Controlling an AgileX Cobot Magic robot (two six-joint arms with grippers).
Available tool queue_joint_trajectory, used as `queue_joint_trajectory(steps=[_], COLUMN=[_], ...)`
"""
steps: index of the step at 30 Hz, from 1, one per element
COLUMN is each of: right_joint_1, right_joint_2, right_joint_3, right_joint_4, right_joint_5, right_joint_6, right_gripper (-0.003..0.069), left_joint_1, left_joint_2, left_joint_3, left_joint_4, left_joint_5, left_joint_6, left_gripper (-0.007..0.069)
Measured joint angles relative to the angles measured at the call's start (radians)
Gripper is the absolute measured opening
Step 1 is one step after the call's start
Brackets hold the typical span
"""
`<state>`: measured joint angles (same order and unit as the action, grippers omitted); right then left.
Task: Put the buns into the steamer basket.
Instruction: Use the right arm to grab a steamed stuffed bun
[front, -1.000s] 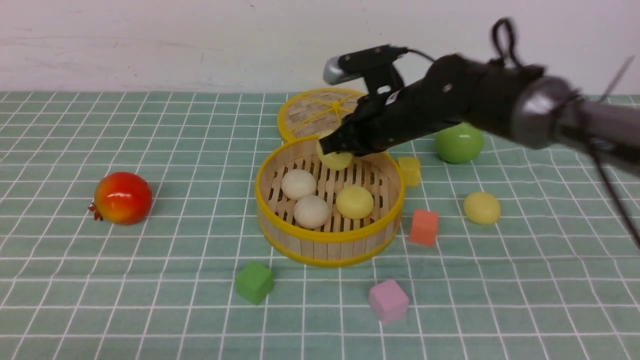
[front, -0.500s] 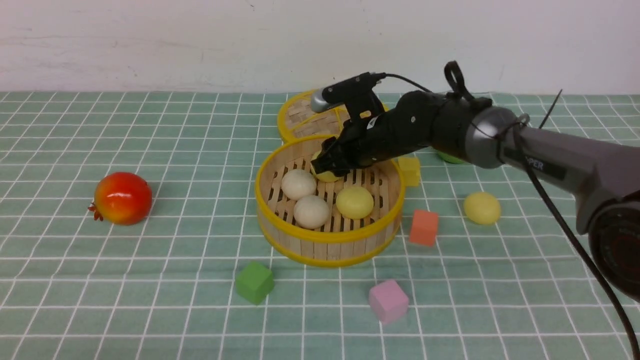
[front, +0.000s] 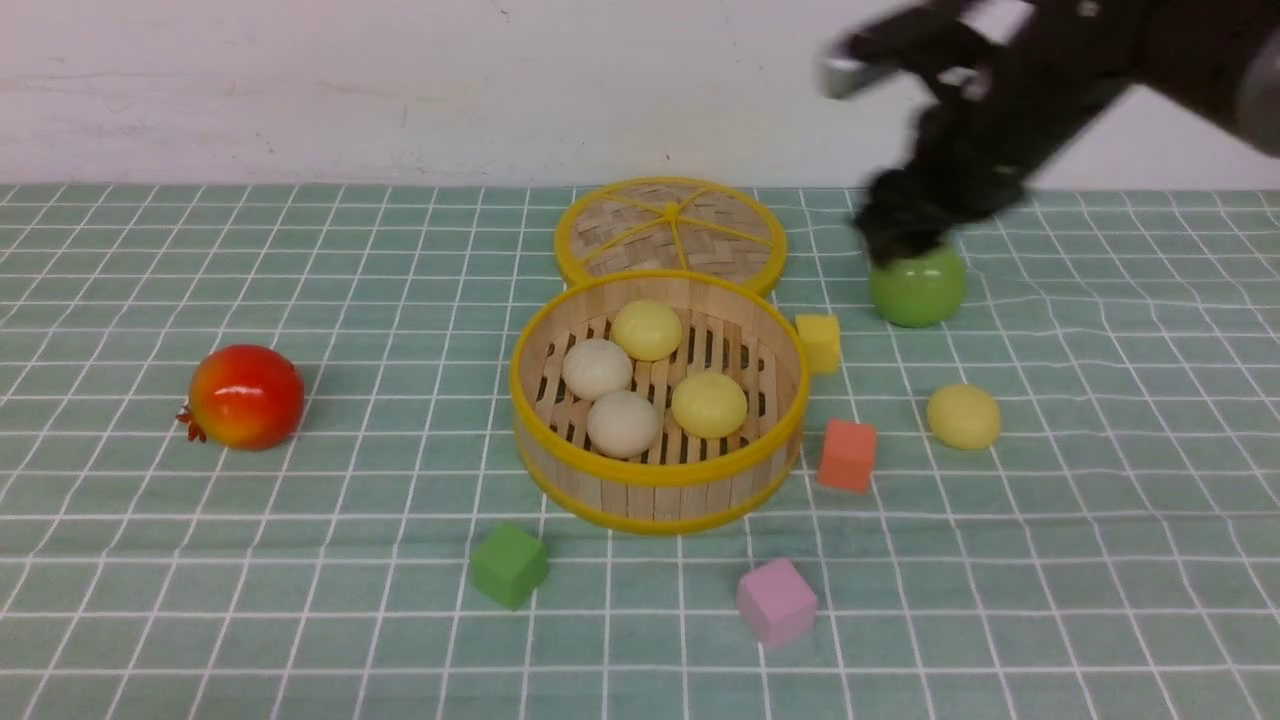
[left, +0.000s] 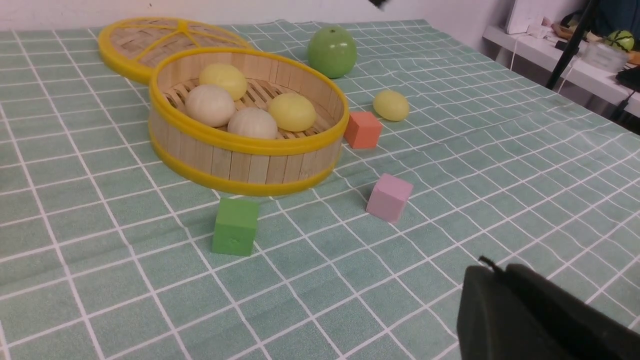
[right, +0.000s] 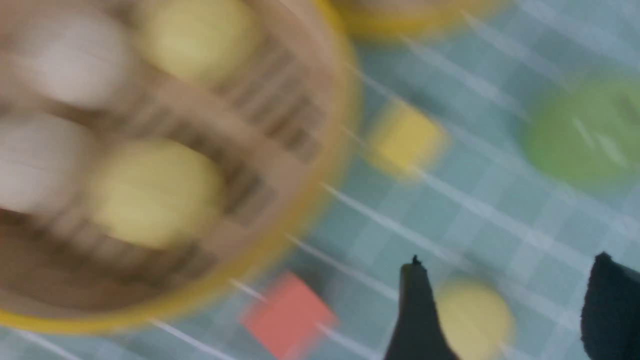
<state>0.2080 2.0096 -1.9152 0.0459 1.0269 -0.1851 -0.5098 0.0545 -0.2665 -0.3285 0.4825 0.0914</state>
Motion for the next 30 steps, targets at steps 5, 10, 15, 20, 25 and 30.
queue_joint_trajectory(steps=[5, 10, 15, 20, 25, 30], right_joint_1=[-0.111, -0.118, -0.118, -0.124, -0.126, -0.126], right_joint_2=[0.059, 0.098, 0.114, 0.151, 0.187, 0.193], right_joint_3=[0.064, 0.129, 0.135, 0.135, 0.135, 0.134], right_joint_4=[0.047, 0.163, 0.173, 0.174, 0.174, 0.174], right_joint_5=[0.027, -0.025, -0.126, -0.149, -0.158, -0.168], right_joint_6=[0.075, 0.054, 0.053, 0.054, 0.055, 0.053], right_gripper=[0.0371, 0.0367, 0.0367, 0.0367, 0.0367, 0.034], left_joint_1=[0.0, 0.0, 0.0, 0.0, 0.0, 0.0], left_joint_2=[0.0, 0.0, 0.0, 0.0, 0.0, 0.0], left_joint_3=[0.0, 0.0, 0.0, 0.0, 0.0, 0.0], left_joint_4=[0.0, 0.0, 0.0, 0.0, 0.0, 0.001], left_joint_5=[0.0, 0.0, 0.0, 0.0, 0.0, 0.0], left_joint_6=[0.0, 0.0, 0.0, 0.0, 0.0, 0.0], left_gripper=[0.0029, 0.0031, 0.0032, 0.0032, 0.0032, 0.0036])
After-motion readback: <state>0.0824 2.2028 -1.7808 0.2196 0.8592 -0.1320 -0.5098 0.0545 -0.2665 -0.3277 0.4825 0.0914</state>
